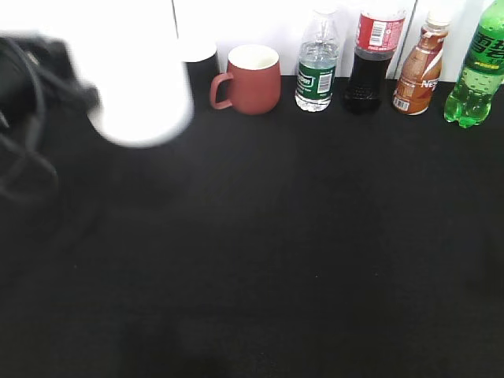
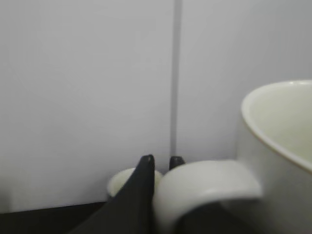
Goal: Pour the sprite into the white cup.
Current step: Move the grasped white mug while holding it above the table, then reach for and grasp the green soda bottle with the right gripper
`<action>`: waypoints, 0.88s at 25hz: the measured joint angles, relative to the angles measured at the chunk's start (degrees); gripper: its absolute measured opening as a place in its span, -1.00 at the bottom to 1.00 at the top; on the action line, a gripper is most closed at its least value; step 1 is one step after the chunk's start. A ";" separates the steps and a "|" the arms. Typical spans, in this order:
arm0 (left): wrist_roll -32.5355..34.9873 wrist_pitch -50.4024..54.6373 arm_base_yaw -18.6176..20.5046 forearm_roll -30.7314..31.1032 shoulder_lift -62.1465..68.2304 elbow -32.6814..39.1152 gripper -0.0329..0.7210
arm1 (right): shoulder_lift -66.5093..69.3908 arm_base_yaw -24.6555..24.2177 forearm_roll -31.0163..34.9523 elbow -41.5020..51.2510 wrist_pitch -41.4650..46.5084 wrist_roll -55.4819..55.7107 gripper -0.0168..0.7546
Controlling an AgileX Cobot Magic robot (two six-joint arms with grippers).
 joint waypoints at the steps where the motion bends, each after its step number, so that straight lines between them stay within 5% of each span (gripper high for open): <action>1: 0.00 0.56 -0.80 0.04 0.00 0.12 -0.75 | 5.97 0.00 -0.03 0.27 -8.37 0.00 0.68; 8: 0.00 1.16 -2.99 0.35 -0.05 0.12 -0.75 | 57.81 0.00 -8.84 -1.32 -61.39 0.73 0.76; 13: 0.00 1.16 -2.99 0.35 -0.06 0.12 -0.75 | 81.24 0.00 -8.88 -13.83 -67.76 0.84 0.76; 22: 0.00 1.16 -2.99 0.35 -0.06 0.12 -0.75 | 97.46 0.00 -8.83 -32.53 -66.88 3.92 0.76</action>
